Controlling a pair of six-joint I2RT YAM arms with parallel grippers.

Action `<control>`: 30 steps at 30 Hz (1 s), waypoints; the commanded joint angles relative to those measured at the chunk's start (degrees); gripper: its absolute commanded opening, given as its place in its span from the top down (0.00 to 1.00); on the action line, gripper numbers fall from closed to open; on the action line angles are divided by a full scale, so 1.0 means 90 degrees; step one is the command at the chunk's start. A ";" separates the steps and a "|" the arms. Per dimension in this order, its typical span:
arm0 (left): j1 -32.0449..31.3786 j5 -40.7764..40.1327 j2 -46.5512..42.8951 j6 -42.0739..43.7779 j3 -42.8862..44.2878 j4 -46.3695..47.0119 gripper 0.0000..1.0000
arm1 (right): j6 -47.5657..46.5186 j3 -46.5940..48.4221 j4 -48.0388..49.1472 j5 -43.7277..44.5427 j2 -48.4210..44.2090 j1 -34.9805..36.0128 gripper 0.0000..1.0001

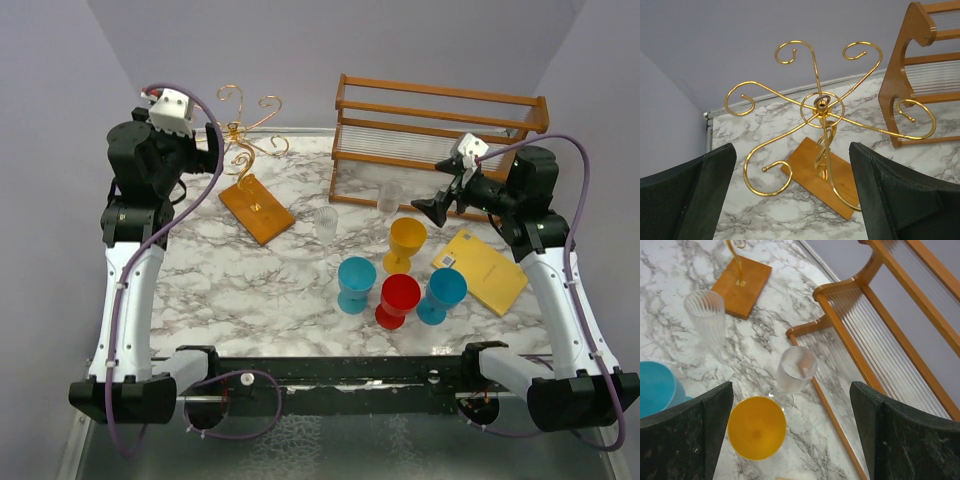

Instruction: Place the wine glass upside down on the wine glass rack

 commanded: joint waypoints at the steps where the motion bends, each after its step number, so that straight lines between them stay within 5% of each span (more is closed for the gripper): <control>1: -0.0029 0.0633 0.0578 0.0404 0.0839 0.0105 0.01 | -0.0117 -0.0145 0.0130 -0.0897 -0.0109 -0.0023 0.00; 8: -0.0029 0.1419 0.1555 0.0883 0.1418 -0.0057 0.06 | -0.0162 -0.0062 -0.0020 -0.0802 0.0011 -0.0024 0.00; 17: -0.0026 0.2316 0.2516 0.1052 0.1967 -0.0191 0.33 | -0.0238 -0.0193 -0.0048 -0.0738 0.0203 -0.0023 0.01; 30: -0.0028 0.2524 0.2998 0.1365 0.2213 -0.0326 0.52 | -0.0390 -0.0330 -0.0136 -0.0730 0.0210 -0.0024 0.00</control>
